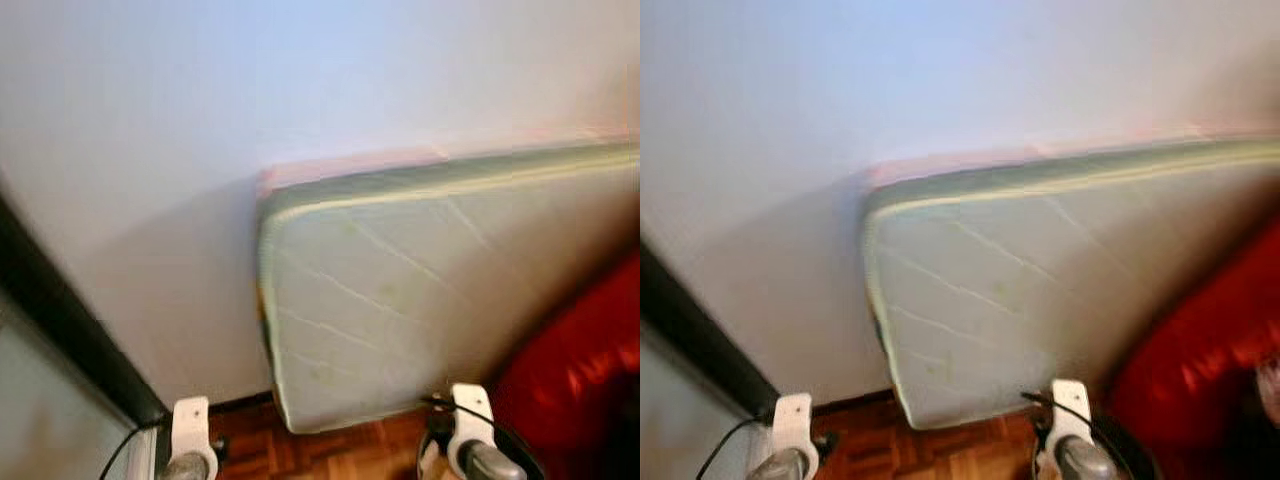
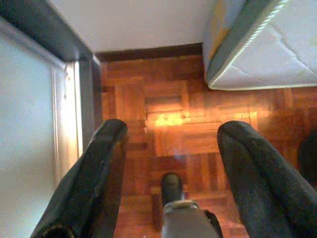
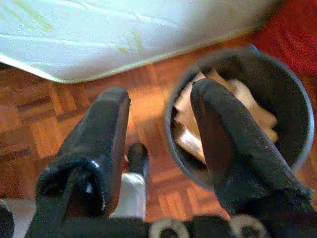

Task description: Clean up the room

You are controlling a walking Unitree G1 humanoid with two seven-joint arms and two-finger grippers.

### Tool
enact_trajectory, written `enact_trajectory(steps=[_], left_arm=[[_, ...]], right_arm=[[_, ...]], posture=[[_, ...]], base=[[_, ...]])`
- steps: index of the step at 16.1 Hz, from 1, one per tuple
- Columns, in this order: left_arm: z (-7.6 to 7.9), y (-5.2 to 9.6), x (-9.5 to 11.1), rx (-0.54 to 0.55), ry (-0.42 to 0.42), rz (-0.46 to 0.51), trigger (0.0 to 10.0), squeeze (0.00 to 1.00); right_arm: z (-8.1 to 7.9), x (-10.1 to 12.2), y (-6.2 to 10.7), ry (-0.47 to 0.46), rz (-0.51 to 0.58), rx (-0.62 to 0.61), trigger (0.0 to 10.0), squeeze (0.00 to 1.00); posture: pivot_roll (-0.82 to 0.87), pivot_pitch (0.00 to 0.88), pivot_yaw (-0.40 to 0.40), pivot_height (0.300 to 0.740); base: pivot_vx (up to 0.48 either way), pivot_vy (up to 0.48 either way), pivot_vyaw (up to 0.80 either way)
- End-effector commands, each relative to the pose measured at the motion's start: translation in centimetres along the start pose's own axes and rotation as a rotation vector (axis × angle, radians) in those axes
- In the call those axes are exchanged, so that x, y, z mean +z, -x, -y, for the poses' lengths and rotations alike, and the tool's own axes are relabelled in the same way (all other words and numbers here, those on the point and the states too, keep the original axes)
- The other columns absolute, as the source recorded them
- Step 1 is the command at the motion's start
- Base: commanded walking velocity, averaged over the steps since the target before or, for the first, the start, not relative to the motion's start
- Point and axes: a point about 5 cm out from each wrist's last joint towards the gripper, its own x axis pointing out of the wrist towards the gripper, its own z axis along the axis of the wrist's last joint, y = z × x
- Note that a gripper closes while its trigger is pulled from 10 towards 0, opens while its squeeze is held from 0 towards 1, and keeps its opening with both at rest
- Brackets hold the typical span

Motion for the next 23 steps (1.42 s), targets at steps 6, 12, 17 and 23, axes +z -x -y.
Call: enact_trajectory(steps=[6,12,17,23], left_arm=[[-1.39,0.95,-3.36,-0.020,0.078,-0.023,10.0,0.00],[-1.45,0.93,-3.23,-0.019,0.083,-0.017,10.0,0.00],[-1.39,0.91,-3.16,-0.019,0.091,-0.016,10.0,0.00],[-1.31,0.88,-3.09,-0.022,0.068,-0.017,10.0,0.00]], right_arm=[[0.23,2.15,-0.33,0.024,-0.026,0.025,10.0,0.00],[0.24,2.28,-0.34,0.029,-0.026,0.026,10.0,0.00],[0.31,2.35,-0.34,0.038,-0.026,0.028,10.0,0.00],[0.33,2.45,-0.33,0.028,-0.012,0.025,10.0,0.00]], posture=[[-0.01,0.000,-0.083,0.736],[-0.02,0.000,-0.085,0.736],[-0.02,0.000,-0.088,0.736],[-0.02,0.000,-0.091,0.736]], base=[[0.000,0.000,-0.76],[0.000,0.000,-0.76],[0.000,0.000,-0.76],[0.000,0.000,-0.38]])
